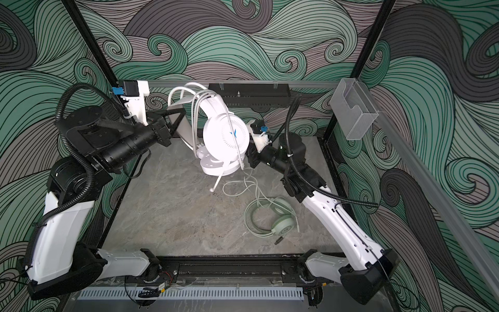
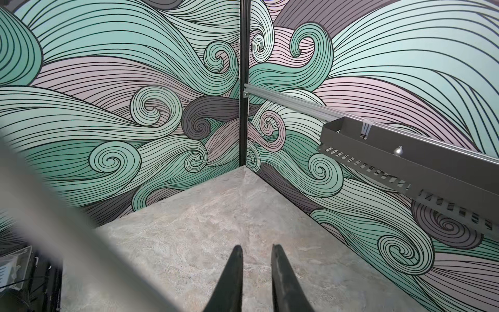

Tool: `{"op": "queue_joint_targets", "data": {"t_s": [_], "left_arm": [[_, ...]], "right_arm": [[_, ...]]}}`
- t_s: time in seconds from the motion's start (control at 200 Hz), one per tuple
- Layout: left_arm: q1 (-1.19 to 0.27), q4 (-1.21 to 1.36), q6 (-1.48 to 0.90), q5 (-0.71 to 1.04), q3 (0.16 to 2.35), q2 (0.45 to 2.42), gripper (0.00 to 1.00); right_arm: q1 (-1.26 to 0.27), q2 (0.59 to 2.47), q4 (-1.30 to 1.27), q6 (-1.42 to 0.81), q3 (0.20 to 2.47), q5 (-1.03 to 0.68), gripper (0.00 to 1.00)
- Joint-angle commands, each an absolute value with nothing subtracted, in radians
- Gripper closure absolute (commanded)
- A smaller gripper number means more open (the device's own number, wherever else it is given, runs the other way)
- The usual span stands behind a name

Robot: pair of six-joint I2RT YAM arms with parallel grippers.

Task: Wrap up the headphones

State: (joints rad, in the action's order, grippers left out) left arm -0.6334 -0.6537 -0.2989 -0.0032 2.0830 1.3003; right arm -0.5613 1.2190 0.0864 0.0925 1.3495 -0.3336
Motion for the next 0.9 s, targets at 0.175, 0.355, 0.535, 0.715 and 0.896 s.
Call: {"op": "queue_joint_targets", "data": {"t_s": [0.175,0.355,0.535,0.715,0.896], "left_arm": [[-0.600,-0.473,-0.453,-0.003,2.123,1.311,1.00],[-0.588,-0.420,-0.516,0.000,2.124,1.350,1.00],[-0.581,-0.364,-0.574,0.023,2.109,1.373,1.00],[-0.570,-0.312,-0.642,0.031,2.101,1.393,1.00],[-0.552,-0.244,-0.740,0.053,2.090,1.416,1.00]], "right_arm": [[-0.561,1.192,0.032,0.034,1.276,-0.352,0.89],[-0.573,1.167,0.018,0.022,1.204,-0.347,0.88],[-0.581,1.169,0.002,0.013,1.165,-0.345,0.92],[-0.599,1.182,-0.003,0.009,1.153,-0.338,0.97],[-0.618,1.188,-0.014,0.003,1.146,-0.332,0.95]]}}
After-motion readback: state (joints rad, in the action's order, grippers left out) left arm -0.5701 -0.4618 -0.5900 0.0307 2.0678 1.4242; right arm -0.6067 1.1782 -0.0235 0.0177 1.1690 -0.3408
